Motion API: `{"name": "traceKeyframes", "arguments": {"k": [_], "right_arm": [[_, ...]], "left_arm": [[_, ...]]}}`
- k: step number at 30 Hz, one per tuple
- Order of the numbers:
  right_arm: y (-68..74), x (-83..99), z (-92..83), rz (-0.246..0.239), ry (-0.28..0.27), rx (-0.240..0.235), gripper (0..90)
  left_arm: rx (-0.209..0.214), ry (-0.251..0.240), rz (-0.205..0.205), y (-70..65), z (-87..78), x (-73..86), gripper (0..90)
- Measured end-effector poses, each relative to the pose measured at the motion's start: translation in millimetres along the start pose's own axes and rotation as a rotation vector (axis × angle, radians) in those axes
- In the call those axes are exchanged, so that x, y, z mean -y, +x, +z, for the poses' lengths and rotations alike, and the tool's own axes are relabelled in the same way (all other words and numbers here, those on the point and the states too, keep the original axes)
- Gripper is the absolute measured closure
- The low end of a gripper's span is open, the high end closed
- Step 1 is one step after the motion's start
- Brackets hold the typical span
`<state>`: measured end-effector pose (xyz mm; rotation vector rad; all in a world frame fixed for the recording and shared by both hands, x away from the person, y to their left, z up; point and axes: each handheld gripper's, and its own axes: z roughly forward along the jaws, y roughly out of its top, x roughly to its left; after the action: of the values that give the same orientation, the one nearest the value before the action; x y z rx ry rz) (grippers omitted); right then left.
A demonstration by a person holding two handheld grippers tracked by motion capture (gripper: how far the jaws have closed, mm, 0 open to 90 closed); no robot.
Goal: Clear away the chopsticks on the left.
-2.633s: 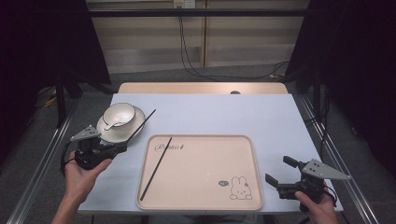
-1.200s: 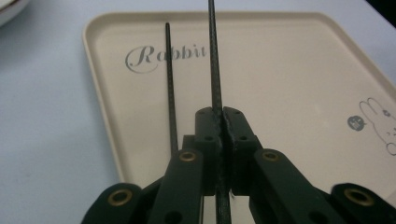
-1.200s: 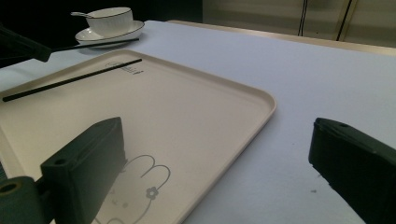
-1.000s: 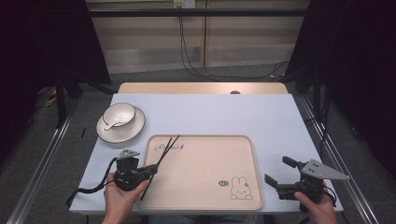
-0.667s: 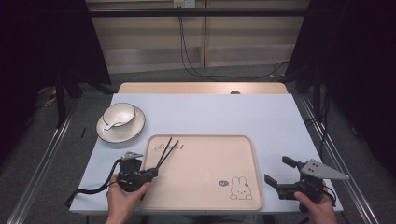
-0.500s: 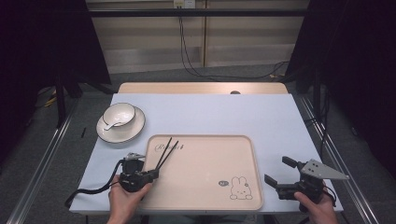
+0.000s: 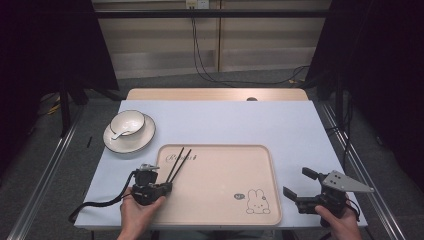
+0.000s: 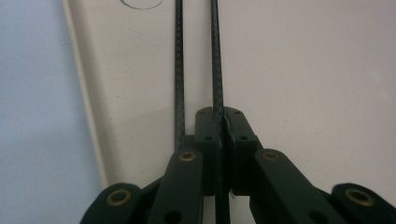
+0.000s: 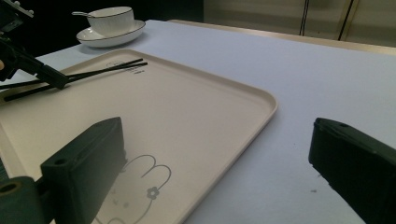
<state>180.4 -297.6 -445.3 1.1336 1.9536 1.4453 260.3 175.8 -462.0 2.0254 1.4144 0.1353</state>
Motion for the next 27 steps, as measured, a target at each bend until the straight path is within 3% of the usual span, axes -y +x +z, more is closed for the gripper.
{"name": "traceKeyframes", "arguments": {"k": [9, 15, 19, 21, 22, 23, 26, 27], "right_arm": [[-0.3, 0.0, 0.0, -0.006, 0.001, 0.004, 3.7], [-0.4, 0.0, -0.4, -0.004, 0.0, -0.001, 3.8], [-0.6, 0.1, -0.9, 0.0, -0.003, -0.001, 3.7], [-0.6, 0.1, -0.9, 0.002, -0.004, 0.0, 3.7], [-0.7, 0.2, -1.0, -0.002, -0.002, -0.002, 3.7], [-0.7, 0.1, -1.0, -0.004, -0.003, -0.002, 3.7], [-0.7, 0.2, -1.1, -0.003, -0.003, -0.001, 3.8], [-0.7, 0.1, -1.3, 0.001, -0.003, 0.003, 3.7]], "left_arm": [[0.007, -0.004, 0.029, 0.9, 1.4, -1.1, 82.5], [0.048, -0.028, 0.062, 1.0, -0.6, -1.7, 73.0], [0.044, -0.092, 0.113, 1.4, -8.8, -2.0, 54.4], [0.046, -0.129, 0.166, 4.2, -15.0, -2.3, 40.9], [0.043, -0.143, 0.214, 6.7, -20.0, -2.2, 35.2], [0.051, -0.184, 0.233, 7.8, -24.1, -1.4, 30.2], [0.028, -0.241, 0.25, 13.9, -38.0, -1.0, 11.3], [0.036, -0.251, 0.259, 16.9, -42.1, -0.6, 8.7]]}}
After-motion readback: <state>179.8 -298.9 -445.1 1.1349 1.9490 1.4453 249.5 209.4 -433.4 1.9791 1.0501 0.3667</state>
